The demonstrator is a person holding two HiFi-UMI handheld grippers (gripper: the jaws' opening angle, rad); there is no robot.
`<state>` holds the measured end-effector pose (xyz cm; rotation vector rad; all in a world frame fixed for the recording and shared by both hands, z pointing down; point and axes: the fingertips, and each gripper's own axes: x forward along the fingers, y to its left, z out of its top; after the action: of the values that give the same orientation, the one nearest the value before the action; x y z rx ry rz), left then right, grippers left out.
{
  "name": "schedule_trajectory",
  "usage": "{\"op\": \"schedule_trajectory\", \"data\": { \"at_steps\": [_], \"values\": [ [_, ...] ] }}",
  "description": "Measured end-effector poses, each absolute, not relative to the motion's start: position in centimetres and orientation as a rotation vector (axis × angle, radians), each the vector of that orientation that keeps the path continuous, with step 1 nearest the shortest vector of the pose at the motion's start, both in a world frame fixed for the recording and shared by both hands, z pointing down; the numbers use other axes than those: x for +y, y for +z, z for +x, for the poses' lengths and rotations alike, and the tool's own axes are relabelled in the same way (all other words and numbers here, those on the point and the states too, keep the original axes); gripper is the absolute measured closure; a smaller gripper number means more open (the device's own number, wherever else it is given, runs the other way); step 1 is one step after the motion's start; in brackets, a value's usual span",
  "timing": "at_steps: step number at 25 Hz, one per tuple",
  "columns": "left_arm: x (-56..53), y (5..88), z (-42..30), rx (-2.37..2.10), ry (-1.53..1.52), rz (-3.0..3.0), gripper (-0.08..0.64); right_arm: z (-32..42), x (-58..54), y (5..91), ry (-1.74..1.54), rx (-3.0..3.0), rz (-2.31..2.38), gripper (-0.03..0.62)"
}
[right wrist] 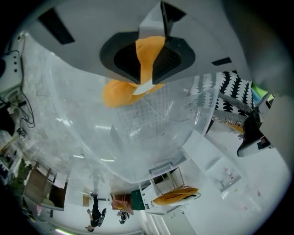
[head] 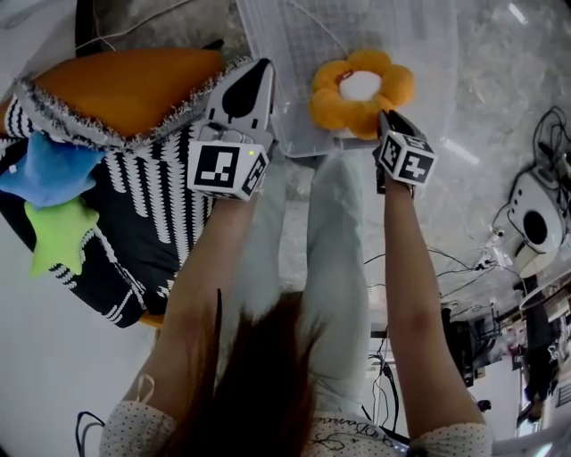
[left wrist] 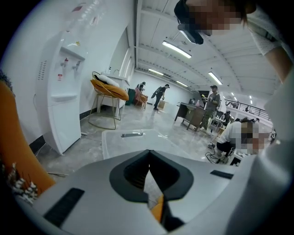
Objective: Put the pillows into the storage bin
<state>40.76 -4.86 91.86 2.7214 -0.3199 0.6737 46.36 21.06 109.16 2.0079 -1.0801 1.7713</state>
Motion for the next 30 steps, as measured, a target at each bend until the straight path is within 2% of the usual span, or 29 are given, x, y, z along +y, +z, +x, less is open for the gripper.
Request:
{"op": "schedule_trajectory", "data": {
  "at_steps": [6, 14, 25, 30],
  "values": [
    [-6.4, 86.1, 41.6, -0.341, 0.628, 2.742, 0.557, 48.8, 18.2, 101.5, 1.579, -1.179, 2.091, 0.577],
    [-10.1, 72.3, 45.4, -0.373, 0.499, 2.852, 0.556, 55.8, 8.9, 83.1, 1.163, -1.379, 2.28, 0.58],
    [-12.5, 50.4, 44.2, -0.45, 0.326, 2.927, 0.557, 56.2, 1.0, 52.3, 0.615, -1.676, 2.383, 0.58],
    [-12.7, 42.1, 43.0, -0.471, 0.218, 3.016, 0.557, 56.2, 0.2, 41.8, 0.367, -1.793, 2.404, 0.58]
  ]
}}
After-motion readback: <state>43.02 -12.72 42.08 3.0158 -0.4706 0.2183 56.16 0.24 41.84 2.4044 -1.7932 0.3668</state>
